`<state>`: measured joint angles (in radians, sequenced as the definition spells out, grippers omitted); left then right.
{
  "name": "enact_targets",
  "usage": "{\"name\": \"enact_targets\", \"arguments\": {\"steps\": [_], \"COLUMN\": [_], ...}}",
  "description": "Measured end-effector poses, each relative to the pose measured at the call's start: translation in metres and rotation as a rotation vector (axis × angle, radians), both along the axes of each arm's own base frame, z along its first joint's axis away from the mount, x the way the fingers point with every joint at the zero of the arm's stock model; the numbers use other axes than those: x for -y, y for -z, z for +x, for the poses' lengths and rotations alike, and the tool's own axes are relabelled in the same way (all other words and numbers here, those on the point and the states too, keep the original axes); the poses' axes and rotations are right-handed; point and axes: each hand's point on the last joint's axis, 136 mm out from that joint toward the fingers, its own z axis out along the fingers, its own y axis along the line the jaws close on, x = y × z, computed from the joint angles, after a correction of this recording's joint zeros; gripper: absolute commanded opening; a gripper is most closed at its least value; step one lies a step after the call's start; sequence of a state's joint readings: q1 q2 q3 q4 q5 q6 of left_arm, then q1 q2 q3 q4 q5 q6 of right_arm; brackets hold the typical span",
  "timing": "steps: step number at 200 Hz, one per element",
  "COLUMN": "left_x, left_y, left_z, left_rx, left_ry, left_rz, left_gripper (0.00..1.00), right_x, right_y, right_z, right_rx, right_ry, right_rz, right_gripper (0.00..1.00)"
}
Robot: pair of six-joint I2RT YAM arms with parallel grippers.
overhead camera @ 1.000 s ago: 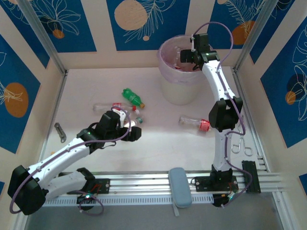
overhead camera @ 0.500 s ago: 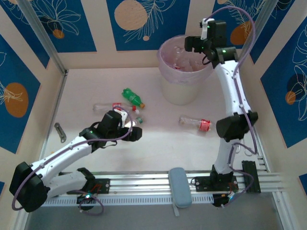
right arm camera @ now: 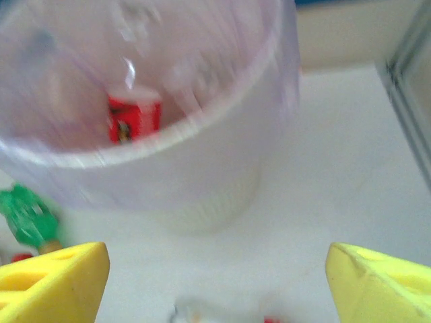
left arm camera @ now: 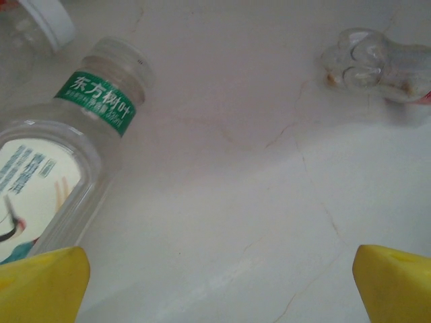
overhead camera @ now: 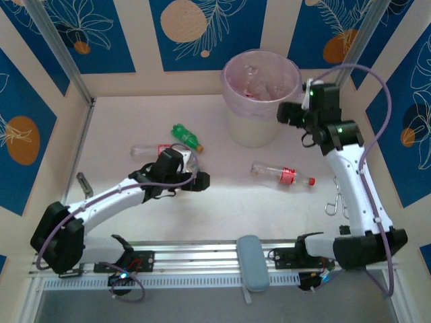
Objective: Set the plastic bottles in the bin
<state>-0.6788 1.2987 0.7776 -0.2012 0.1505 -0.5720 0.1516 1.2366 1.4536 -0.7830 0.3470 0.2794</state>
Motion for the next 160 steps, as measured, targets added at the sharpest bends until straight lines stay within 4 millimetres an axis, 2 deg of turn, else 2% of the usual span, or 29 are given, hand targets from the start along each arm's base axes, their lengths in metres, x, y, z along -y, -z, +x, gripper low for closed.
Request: {"name": "enact_targets", "arguments": {"steps": [21, 45, 69, 86, 107, 136, 160], "left_x": [0.01, 0.022, 0.039, 0.051, 0.065, 0.08, 0.086], "left_y": [0.003, 0.008, 0.01, 0.011, 0.013, 0.013, 0.016], "left_z": [0.006, 0.009, 0.007, 0.003, -0.001, -0.001, 0.001], "left_rx": [-0.018, -0.041, -0.054, -0.065, -0.076, -0.086, -0.095], "left_ry": [-0.016, -0.032, -0.031, -0.029, -0.031, -0.038, -0.048], "left_rz": [-0.037, -0.066, -0.102, -0.128, -0.161, -0.21, -0.229], "left_gripper": [1.0, 1.0, 1.0, 1.0, 1.0, 1.0, 1.0], "right_x": [0.032, 0.067, 0.089, 0.094, 0.095, 0.094, 0.094], "right_y": [0.049, 0.098, 0.154, 0.188, 0.21, 0.223, 0.233], "right_z": [-0.028, -0.047, -0.052, -0.049, -0.041, -0.028, -0.021], "right_rx": [-0.109, -0.196, -0.313, -0.394, -0.432, -0.436, -0.444], "right_ry": [0.123, 0.262, 0.358, 0.38, 0.381, 0.373, 0.365], "right_rz": [0.046, 0.104, 0.166, 0.183, 0.207, 0.22, 0.229], "right_gripper": [0.75, 0.66, 0.65, 0.65, 0.67, 0.8, 0.81]}}
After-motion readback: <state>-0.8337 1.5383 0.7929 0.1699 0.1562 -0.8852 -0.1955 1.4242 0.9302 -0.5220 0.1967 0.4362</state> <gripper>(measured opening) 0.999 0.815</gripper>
